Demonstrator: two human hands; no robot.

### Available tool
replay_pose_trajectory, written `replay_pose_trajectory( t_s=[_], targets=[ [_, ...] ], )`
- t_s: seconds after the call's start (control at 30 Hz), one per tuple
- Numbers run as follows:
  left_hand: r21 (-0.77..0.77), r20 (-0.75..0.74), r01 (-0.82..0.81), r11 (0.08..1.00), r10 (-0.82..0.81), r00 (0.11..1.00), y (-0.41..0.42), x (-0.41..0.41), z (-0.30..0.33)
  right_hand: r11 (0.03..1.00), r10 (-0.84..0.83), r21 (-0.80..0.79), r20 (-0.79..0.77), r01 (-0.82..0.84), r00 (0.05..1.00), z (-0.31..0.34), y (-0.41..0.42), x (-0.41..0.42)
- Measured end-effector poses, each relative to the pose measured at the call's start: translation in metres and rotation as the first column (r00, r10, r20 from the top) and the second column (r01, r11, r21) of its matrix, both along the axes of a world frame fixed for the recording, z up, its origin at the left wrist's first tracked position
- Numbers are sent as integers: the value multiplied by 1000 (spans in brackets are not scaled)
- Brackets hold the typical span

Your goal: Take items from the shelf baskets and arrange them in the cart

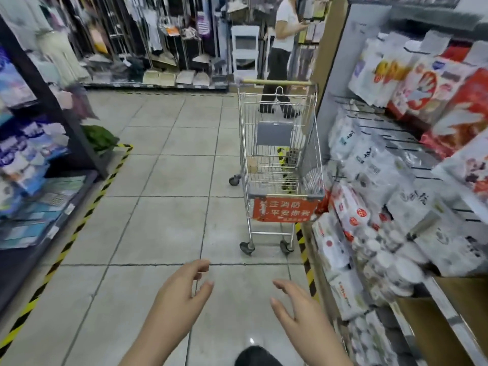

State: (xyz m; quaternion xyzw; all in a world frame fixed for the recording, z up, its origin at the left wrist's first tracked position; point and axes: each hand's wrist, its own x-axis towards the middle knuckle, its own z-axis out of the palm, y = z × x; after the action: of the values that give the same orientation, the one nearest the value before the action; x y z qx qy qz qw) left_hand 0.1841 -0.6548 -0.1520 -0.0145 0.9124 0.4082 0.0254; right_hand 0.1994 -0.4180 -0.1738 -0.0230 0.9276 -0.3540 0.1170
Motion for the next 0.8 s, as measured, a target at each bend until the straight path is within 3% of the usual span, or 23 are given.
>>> replay_pose_trajectory(
  t_s=[0.23, 0.4, 0.57, 0.8],
  targets=[
    [-24, -44, 57, 998, -58, 997, -17, -166, 6, 1000, -25, -5, 4, 25, 1000, -10, -25, -164],
    [-31, -38, -39, 999, 38, 999, -64, -272, 16, 999, 34, -12, -50, -34, 998, 7, -61, -290],
    [52, 66, -149, 987, 145, 987, -113, -355, 4, 995, 104, 20, -98, -103, 990, 13, -101, -395],
    [13, 138, -113, 993, 111, 984, -181, -504, -23, 999, -40, -17, -71, 39, 997, -15, -141, -527]
  ],
)
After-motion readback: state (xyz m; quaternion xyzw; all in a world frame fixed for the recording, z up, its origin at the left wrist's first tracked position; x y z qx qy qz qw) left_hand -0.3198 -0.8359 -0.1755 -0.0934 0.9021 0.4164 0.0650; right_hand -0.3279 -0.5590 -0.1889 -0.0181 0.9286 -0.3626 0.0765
